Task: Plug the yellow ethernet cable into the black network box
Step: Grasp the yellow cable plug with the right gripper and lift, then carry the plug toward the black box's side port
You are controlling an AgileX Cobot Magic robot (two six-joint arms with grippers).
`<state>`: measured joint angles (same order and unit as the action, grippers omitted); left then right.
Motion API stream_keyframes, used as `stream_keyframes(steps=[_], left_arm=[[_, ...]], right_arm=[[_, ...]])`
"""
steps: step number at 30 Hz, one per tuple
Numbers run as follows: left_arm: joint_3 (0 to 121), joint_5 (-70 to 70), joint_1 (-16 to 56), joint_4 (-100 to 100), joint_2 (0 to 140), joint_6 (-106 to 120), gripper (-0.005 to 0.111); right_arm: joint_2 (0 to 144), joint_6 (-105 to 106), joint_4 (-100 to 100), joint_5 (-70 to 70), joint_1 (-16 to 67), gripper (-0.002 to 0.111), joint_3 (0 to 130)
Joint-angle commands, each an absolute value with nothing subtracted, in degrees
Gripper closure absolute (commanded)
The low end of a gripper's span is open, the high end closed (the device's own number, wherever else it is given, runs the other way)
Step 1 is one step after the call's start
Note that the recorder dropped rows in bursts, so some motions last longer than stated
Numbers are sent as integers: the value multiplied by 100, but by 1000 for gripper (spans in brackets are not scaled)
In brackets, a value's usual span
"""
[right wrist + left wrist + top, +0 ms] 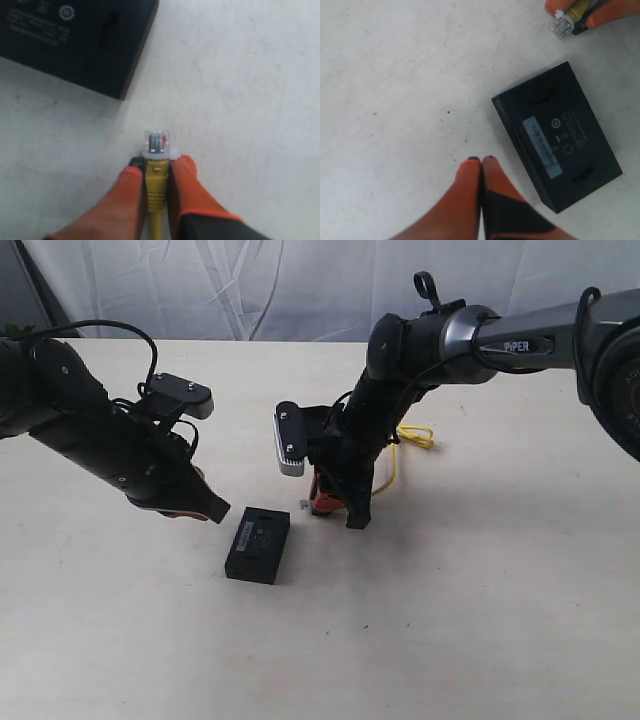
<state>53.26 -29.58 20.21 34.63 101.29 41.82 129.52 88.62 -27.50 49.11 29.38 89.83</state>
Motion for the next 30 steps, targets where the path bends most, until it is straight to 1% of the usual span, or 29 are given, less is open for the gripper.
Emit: stream_keyframes(steps=[1, 8, 13, 22, 24, 30], left_arm=[[5302, -2962, 2010, 3590, 10137, 4240, 107], [5302, -2951, 2010, 3649, 10137, 4240, 107], [5302, -2965, 2010, 3734, 10137, 4240, 107], [5302, -3183, 2010, 3917, 10137, 4240, 107], [5302, -3198, 2010, 3931, 10137, 4240, 107], [5302, -3303, 2010, 4039, 10137, 4240, 107]], right_arm=[[12924, 8540, -2424, 4784, 2946, 109, 9006], [12621, 6999, -1813, 4854, 2946, 109, 9006], [12425, 6063, -1182, 5426, 2998, 109, 9006], [12047, 5310, -1084, 6288, 3007, 109, 8969], [11884, 5288, -1097, 6338, 3007, 109, 8746], [11154, 5142, -1256, 5671, 3007, 109, 7615]])
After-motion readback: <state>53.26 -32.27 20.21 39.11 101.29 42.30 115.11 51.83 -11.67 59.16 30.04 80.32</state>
